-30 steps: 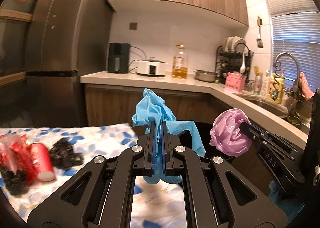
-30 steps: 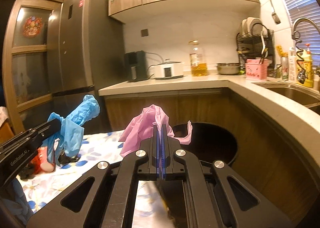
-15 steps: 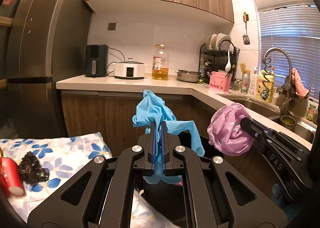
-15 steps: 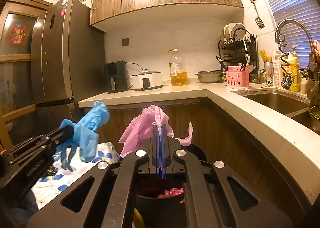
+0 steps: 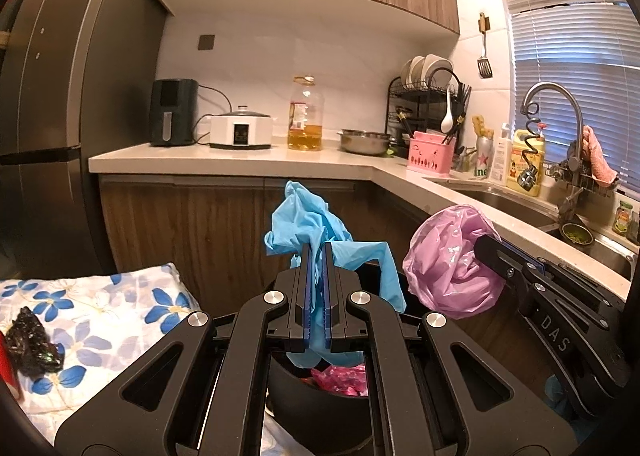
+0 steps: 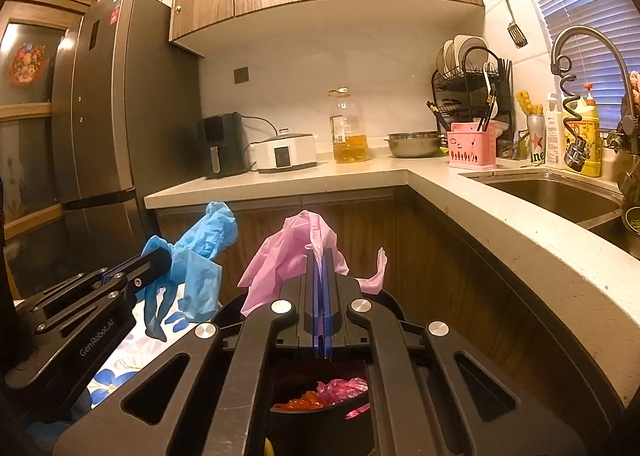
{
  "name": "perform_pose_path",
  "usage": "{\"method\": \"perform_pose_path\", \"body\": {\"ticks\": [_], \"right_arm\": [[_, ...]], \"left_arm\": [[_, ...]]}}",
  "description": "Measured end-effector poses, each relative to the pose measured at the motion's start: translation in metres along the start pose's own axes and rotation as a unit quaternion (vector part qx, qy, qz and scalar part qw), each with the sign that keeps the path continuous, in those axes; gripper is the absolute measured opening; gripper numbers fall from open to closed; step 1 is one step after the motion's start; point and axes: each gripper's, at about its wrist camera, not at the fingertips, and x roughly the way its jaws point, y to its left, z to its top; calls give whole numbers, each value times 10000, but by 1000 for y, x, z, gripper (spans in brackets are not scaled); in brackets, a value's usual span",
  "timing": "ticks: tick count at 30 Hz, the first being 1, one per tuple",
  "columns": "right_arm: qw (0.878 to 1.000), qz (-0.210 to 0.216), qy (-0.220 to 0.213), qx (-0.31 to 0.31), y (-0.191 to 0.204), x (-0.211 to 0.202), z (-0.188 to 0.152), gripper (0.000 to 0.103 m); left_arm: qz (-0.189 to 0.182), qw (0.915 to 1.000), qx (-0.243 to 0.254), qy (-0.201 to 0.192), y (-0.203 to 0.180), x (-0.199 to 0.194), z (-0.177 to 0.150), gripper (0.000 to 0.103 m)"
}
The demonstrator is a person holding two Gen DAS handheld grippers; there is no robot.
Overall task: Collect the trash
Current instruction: 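Carry the blue glove and purple bag over the black trash bin, then open both tools to drop the glove and bag into the bin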
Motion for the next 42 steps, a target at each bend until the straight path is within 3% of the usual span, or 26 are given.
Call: {"method": "perform_pose_path", "body": {"ticks": [32, 37, 39, 42], "right_arm": [[9998, 19, 196, 74, -7, 28, -4, 3], [9997, -5, 227, 89, -9, 31, -4, 14], [9997, 8, 227, 89, -9, 30, -4, 20], [9998, -13, 193, 86, -9, 27, -4, 26]], "left_arm": [[-476, 9984, -123, 295, 7, 39, -13, 8], [-530, 9980, -181, 301, 9, 40, -15, 26], [-468, 9984, -206, 248, 12, 37, -15, 41], [-355, 9990, -213, 178, 17, 31, -14, 55]]}}
